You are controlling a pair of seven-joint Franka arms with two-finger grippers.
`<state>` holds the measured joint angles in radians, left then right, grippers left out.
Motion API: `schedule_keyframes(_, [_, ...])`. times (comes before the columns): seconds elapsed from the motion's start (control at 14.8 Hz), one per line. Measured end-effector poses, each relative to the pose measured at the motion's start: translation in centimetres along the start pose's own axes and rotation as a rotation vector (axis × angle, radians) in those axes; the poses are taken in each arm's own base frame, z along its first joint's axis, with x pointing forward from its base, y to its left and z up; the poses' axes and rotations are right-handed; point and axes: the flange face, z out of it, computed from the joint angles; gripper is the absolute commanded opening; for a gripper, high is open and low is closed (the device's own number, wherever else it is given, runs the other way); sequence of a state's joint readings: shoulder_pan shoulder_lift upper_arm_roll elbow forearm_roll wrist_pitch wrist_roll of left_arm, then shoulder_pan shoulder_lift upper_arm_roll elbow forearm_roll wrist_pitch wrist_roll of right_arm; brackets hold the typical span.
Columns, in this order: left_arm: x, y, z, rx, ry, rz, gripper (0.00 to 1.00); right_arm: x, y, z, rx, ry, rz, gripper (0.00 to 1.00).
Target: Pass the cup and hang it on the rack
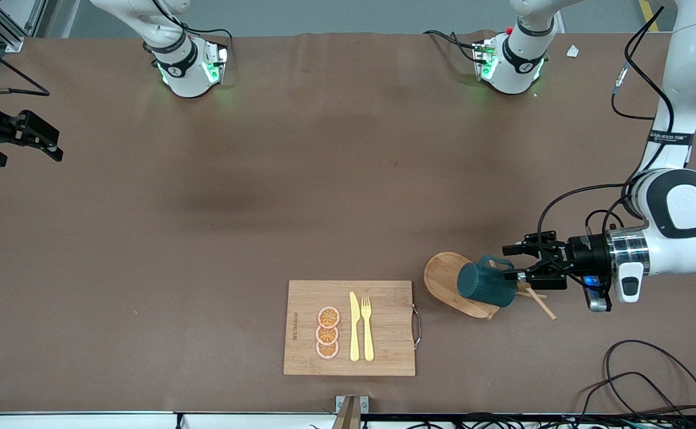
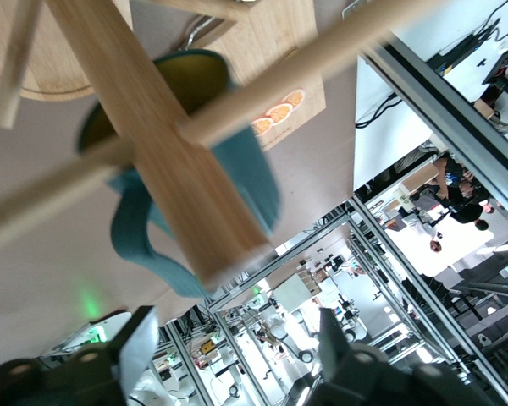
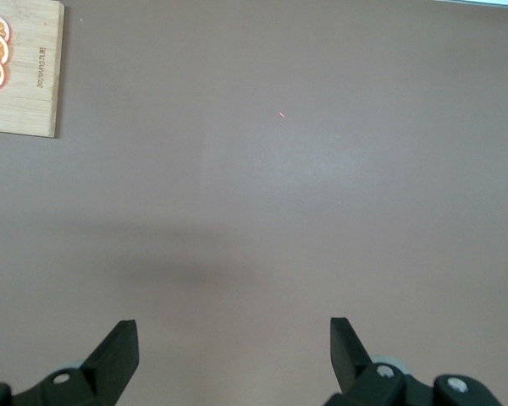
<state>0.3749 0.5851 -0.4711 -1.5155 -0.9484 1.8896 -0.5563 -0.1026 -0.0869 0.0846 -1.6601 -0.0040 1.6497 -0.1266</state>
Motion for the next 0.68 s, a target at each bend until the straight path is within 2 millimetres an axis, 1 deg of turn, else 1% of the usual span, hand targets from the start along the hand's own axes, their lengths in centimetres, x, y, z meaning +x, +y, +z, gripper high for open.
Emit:
schedule_keyframes(0.07, [-1.1, 0.8, -0.5, -0.004, 0.011, -0.007, 1.0, 0.0, 0.0, 0.0, 0.0, 0.0, 0.0, 1.0])
schedule_keyframes(0.27, [-5.7, 3.2, -2.3, 0.042, 0.097, 0.029, 1.0, 0.0, 0.0, 0.0, 0.0, 0.0, 0.0, 1.0])
schedule_keyframes(0.47, [-9.2, 4.1, -3.9, 0.195, 0.262, 0.14, 1.0, 0.0, 0.0, 0.0, 0.0, 0.0, 0.0, 1.0])
schedule_keyframes(0.68, [-12.4, 4.3, -3.9, 0.412, 0.398, 0.288, 1.0, 0.0, 0.0, 0.0, 0.0, 0.0, 0.001, 1.0])
